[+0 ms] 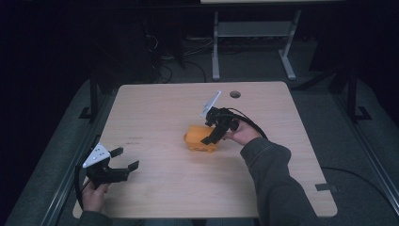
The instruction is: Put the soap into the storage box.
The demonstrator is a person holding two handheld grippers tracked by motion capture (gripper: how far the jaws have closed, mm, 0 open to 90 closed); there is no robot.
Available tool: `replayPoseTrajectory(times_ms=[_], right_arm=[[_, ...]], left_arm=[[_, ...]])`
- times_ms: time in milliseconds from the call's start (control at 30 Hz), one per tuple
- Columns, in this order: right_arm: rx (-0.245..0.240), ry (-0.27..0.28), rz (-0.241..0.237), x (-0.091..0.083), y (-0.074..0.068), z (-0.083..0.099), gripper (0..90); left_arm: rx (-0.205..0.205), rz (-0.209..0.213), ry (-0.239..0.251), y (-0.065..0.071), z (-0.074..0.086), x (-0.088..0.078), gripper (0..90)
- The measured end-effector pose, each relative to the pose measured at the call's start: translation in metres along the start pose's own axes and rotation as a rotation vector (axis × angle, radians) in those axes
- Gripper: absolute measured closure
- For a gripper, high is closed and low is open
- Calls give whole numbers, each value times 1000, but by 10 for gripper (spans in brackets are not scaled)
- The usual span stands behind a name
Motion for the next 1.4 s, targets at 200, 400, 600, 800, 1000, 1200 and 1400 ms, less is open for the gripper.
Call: replayPoseTrajectory(times_ms=[200,400,600,800,1000,1200,1400], right_arm=[[5,14,14,-8,-3,6,194],[13,34,26,-16,-8,10,195],[25,48,34,-22,-10,14,195],[32,57,44,-26,-12,15,196],[35,52,56,-31,-15,18,197],[50,60,59,-36,-16,24,202],[68,75,58,-39,-20,31,207]], left_arm=[[5,2,-2,1,0,0,141],[2,2,0,1,0,1,141],[8,1,-5,1,0,1,141],[3,0,-2,1,0,1,141],[6,1,-3,1,0,1,141],[10,1,-5,1,0,1,141],[10,0,-3,1,0,0,141]])
Point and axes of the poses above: each handheld gripper's, and its own axes: x roughly forward along the jaws, z roughly out of its underside, y roughly to its right, the point moved 1 cm from there along x, roughly forward along the jaws, and after that the axes turned 15 degrees about -z, right-handed, at the moved point
